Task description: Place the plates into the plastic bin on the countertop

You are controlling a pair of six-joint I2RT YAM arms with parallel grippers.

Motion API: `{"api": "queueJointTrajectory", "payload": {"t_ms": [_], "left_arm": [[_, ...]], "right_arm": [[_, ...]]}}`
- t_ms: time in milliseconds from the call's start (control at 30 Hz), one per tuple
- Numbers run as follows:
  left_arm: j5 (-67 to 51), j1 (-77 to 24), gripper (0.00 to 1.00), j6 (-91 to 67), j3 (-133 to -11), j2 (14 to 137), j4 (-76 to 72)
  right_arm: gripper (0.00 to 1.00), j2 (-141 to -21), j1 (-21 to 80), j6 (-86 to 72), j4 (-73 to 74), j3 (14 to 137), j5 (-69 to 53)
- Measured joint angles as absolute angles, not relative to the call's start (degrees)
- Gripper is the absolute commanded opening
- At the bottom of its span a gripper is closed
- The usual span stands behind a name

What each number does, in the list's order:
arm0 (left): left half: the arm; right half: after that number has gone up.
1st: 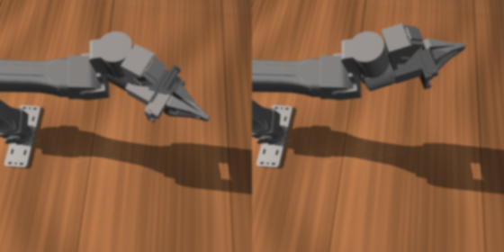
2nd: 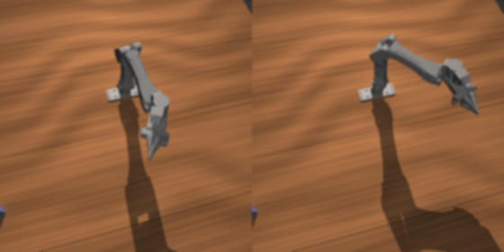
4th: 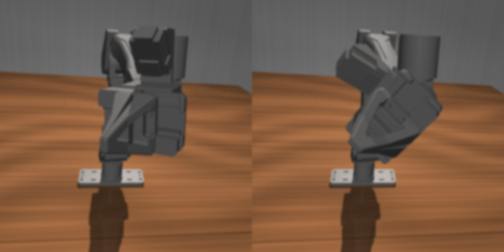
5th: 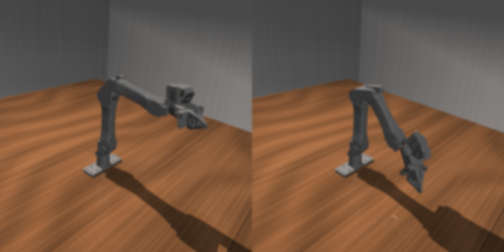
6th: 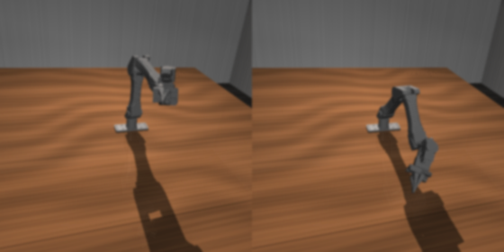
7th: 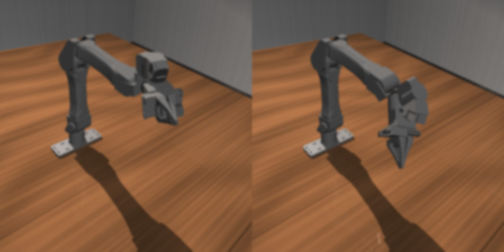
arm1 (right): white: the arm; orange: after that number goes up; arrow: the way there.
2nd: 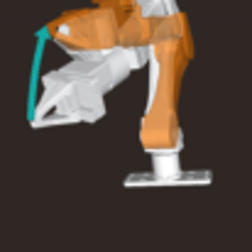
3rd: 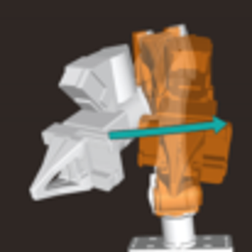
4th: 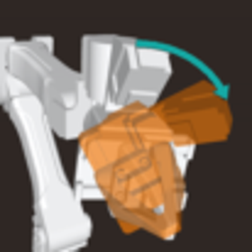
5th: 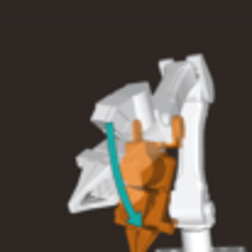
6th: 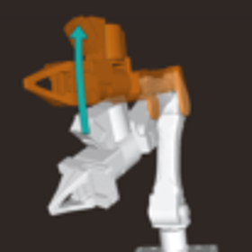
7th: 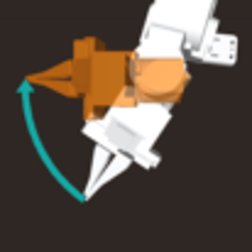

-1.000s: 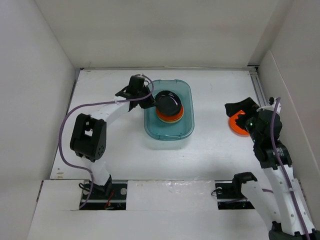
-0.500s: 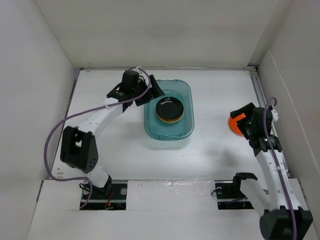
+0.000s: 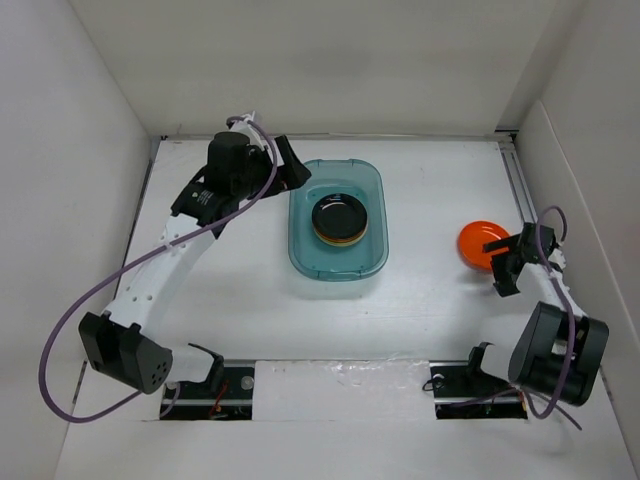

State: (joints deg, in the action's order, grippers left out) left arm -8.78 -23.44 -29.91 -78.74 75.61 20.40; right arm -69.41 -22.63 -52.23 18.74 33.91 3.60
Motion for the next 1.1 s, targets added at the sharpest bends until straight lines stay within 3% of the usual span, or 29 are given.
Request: {"api": "queueJointTrajectory", "payload": {"t_ms": [133, 433, 633, 700, 800, 1000, 1100], "left_arm": [[-11.0, -23.4, 1.0, -29.4, -77.3, 76.1, 20.9], [-11.1, -23.4, 1.0, -29.0, -77.3, 76.4, 21.3], [-11.0, -23.4, 1.0, -29.0, -77.3, 76.4, 21.8], [-10.9, -23.4, 1.0, -29.0, -77.3, 76.4, 22.1], [-10.6, -23.4, 1.0, -29.0, -77.3, 76.4, 22.3], [-10.3, -23.4, 1.0, -28.9, -77.3, 76.3, 23.0], [-10.0, -23.1, 1.0, -28.7, -77.3, 76.2, 23.1]], "right_arm": [[0.85, -76.3, -22.9, -52.4, 15.7, 36.6, 3.3], [0.53, -82.9, -24.0, -51.2, 14.1, 41.2, 3.0], [0.53, -86.3, -24.0, -49.7, 14.8, 44.6, 2.5], [0.49, -88.0, -23.7, -49.0, 15.6, 46.5, 2.5], [0.34, -91.7, -22.8, -48.0, 16.7, 50.4, 2.5], [0.28, -96.4, -21.5, -46.9, 18.7, 55.9, 2.3], [0.01, -97.8, -20.9, -46.0, 19.2, 57.9, 2.6]]}}
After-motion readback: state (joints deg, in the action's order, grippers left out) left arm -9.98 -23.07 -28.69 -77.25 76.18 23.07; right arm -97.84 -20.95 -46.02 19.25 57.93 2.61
